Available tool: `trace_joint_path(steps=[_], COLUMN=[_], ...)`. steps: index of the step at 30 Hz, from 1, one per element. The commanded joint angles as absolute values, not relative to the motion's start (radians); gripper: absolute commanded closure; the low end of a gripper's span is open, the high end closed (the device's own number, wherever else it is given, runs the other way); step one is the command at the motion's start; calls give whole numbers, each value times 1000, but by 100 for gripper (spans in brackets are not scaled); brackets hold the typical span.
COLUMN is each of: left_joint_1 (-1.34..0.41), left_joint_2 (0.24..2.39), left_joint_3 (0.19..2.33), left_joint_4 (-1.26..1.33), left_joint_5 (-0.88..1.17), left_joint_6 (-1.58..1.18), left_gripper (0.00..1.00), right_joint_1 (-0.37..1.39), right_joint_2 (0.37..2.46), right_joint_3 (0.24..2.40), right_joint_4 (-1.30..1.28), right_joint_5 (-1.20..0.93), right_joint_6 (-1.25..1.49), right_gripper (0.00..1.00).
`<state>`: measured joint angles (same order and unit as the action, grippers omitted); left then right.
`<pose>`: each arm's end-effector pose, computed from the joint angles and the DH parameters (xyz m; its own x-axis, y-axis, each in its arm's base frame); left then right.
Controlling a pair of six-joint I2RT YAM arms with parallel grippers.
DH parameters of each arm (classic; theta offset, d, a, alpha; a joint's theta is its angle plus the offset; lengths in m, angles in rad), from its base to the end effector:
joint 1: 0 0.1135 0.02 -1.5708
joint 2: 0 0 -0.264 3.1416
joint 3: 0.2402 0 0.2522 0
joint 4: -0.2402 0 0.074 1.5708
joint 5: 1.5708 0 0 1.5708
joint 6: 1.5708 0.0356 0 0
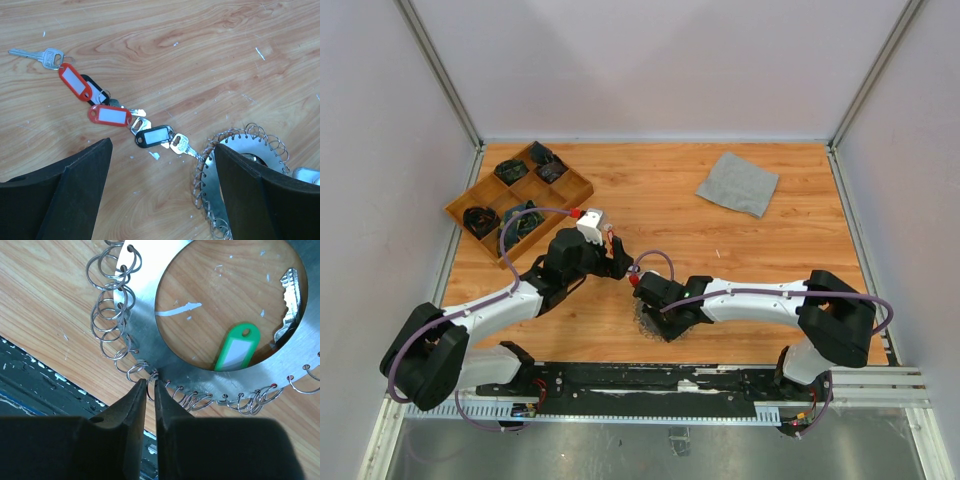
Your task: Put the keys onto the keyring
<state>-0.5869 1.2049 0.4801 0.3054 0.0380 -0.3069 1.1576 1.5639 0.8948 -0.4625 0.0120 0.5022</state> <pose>0.2064 -0.1389 0.1979 -0.4991 -0.0306 -0.8660 0.4526 0.8430 -0.2907 0.1185 0.2692 0.1734 -0.7584 -0.5310 -0.3779 -0.6260 0.7550 0.1952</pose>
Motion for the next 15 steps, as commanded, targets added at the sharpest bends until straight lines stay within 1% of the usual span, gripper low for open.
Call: trace_joint_path(steps=[1,3,6,15], left_joint_1=[-594,-594,-594,-594], left_joint_2=[1184,1184,1183,1160], left_joint_3=[474,474,478,518], left_joint_4=[338,338,337,312], left_joint_5=[33,32,33,25], left_joint_6=[-290,-290,-288,-279], left_gripper=[11,11,11,11], right_joint_1=[1167,1167,1167,1167], right_joint_2=[1569,1567,1563,1496], right_joint_3=[913,914,921,944], right_joint_4=[-505,-506,-512,-570], right_joint_5=[48,50,53,89], right_joint_6=[508,508,501,436], right_gripper=[90,92,99,99])
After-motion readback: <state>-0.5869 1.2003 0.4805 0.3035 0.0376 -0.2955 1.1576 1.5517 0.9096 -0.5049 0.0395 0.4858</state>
